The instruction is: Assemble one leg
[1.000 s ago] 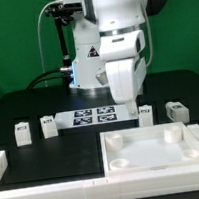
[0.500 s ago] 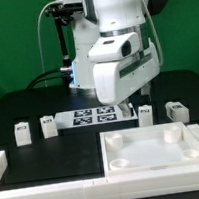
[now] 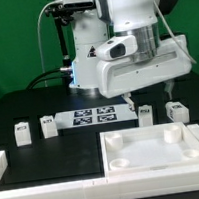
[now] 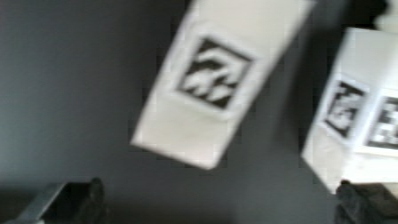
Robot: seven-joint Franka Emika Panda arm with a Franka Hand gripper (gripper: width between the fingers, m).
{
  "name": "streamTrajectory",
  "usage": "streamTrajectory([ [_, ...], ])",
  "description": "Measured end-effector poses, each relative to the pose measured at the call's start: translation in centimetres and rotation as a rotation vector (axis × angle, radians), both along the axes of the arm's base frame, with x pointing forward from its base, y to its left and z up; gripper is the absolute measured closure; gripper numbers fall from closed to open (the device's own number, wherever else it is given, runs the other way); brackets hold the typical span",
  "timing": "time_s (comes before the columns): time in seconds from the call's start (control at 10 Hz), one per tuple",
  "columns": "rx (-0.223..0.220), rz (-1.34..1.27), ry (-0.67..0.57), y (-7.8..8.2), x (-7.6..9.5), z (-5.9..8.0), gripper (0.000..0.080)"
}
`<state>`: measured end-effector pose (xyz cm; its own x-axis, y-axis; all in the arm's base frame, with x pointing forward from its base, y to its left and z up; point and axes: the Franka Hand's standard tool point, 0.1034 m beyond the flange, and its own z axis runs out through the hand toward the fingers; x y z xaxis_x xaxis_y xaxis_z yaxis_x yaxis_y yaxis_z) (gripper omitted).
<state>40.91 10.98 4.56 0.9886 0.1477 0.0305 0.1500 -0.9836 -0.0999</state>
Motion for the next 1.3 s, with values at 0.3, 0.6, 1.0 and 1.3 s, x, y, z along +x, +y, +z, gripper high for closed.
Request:
streamTrajectory([
  [0.3, 0.008, -0.02, 0.008, 4.1, -0.9, 0.1, 0.0151],
  [0.6, 0.007, 0.004, 0.039, 5.4, -1.0, -0.2, 0.0151],
  [1.0, -0.023, 0.018, 0.225, 5.2, -1.8, -0.2, 0.0151],
  [1.3, -0.052, 0.04, 0.517, 5.1, -2.6, -0.3, 0.0151],
])
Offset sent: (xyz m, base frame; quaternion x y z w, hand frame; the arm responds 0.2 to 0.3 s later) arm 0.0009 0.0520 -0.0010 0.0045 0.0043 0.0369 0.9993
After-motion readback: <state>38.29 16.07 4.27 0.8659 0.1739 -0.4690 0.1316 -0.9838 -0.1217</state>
